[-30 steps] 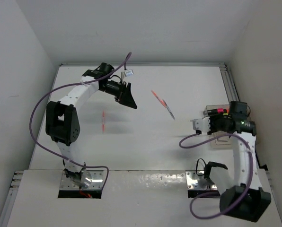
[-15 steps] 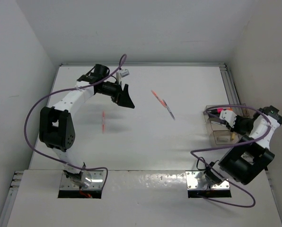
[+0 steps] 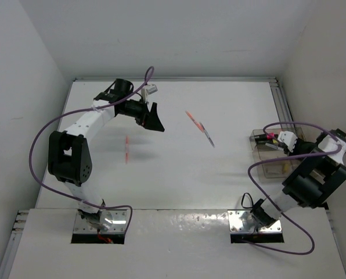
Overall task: Sort the stationery into containers
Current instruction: Place the pen in the storage box.
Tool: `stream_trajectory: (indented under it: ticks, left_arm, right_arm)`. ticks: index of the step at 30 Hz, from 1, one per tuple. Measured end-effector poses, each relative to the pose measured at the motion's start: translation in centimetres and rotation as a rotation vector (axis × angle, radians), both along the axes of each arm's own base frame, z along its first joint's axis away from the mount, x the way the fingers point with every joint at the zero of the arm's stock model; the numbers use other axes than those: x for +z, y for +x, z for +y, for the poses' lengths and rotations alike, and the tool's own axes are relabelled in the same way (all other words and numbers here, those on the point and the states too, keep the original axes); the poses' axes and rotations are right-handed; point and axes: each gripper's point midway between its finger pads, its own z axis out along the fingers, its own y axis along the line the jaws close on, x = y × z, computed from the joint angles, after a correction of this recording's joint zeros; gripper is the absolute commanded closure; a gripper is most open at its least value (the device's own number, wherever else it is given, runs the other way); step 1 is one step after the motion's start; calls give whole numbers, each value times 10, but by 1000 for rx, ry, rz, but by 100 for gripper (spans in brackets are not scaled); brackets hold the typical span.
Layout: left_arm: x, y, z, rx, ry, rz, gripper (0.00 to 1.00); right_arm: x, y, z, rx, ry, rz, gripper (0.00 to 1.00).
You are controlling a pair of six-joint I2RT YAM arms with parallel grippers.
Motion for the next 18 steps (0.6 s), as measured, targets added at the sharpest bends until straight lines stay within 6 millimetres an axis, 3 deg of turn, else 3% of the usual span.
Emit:
stream_trajectory:
  ticks: [8, 12, 18]
  left_arm:
    - [-6, 2, 3, 10, 25, -7, 0]
    - [-7, 2, 3, 12, 28, -6, 0]
    - [-8, 2, 3, 11, 28, -6, 0]
  right_arm:
    - [-3, 17, -15, 2, -30, -53, 95]
    - [-4, 21, -19, 2, -44, -66, 80]
    - [-4, 23, -21, 2, -53, -73, 67]
